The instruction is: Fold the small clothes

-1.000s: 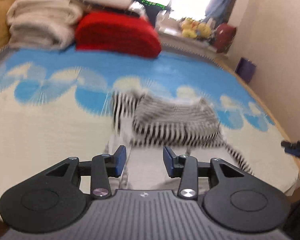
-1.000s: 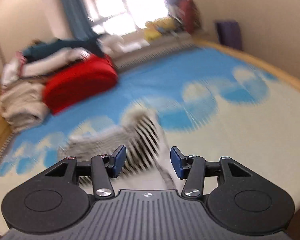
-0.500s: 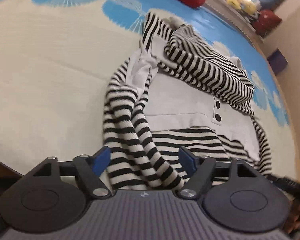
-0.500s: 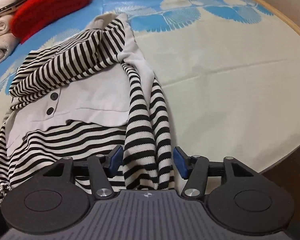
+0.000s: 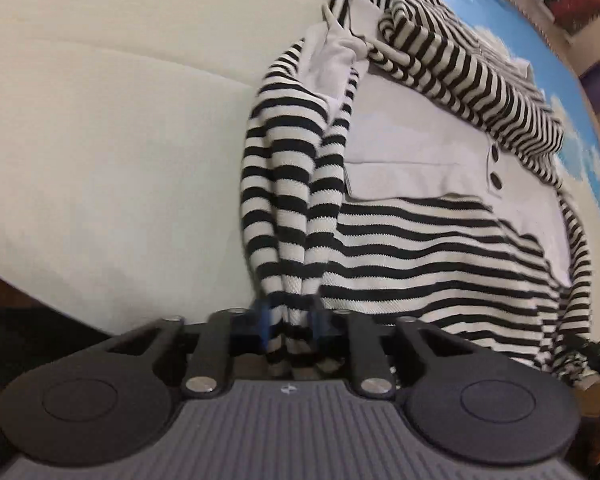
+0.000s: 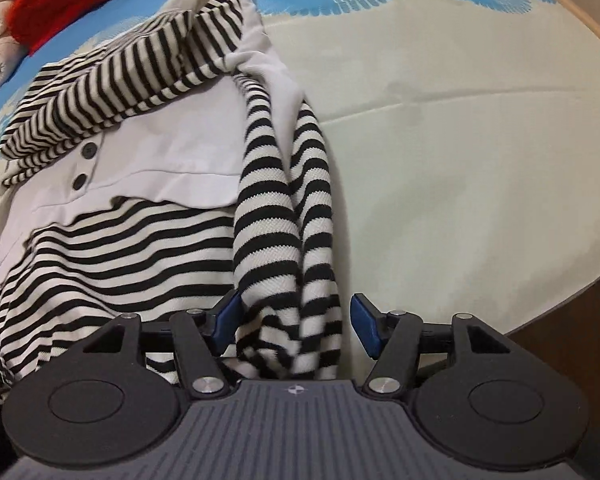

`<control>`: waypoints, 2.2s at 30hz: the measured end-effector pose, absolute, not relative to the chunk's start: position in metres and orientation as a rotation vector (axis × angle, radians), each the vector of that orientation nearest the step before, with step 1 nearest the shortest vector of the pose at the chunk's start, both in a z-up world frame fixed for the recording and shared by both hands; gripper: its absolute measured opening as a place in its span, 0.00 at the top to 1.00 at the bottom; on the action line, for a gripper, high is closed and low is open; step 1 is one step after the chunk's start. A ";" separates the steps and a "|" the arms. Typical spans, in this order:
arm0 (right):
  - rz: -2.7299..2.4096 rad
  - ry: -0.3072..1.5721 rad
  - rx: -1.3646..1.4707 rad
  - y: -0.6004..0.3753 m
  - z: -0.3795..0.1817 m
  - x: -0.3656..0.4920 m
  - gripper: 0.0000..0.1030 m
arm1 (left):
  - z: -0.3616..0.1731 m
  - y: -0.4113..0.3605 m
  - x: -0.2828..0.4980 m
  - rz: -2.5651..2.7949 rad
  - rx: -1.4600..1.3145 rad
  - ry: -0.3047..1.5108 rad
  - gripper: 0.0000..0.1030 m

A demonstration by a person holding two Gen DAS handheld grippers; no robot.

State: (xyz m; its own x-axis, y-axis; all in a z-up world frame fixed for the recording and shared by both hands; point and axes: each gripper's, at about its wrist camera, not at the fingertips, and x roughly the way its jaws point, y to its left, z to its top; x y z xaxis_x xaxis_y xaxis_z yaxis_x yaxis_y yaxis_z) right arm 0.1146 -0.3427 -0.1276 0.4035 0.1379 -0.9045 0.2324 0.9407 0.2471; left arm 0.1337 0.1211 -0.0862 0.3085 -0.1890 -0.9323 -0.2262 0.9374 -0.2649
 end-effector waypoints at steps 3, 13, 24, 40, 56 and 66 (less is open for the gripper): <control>-0.034 1.186 0.343 -0.338 -0.130 0.114 0.43 | -0.073 0.124 0.126 0.016 -0.362 1.210 0.89; -0.093 1.182 0.426 -0.350 -0.131 0.102 0.77 | -0.084 0.121 0.124 -0.010 -0.398 1.261 0.48; -0.044 1.239 0.352 -0.337 -0.133 0.104 0.59 | -0.090 0.109 0.125 -0.040 -0.319 1.279 0.78; -0.052 1.235 0.323 -0.339 -0.129 0.102 0.65 | -0.087 0.112 0.120 -0.029 -0.306 1.271 0.67; 0.008 1.050 0.365 -0.340 -0.095 0.091 0.89 | -0.059 0.109 0.113 -0.031 -0.193 1.150 0.92; 0.097 0.785 0.492 -0.373 0.010 0.068 0.91 | 0.059 0.121 0.096 -0.154 -0.211 0.923 0.92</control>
State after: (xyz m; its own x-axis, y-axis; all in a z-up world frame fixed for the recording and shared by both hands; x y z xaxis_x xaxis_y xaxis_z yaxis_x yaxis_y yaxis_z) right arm 0.0682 -0.3726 0.0104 0.7093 0.2630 -0.6540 0.0962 0.8830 0.4594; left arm 0.0958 0.1206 0.0586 0.5945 -0.2215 -0.7730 0.0413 0.9685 -0.2457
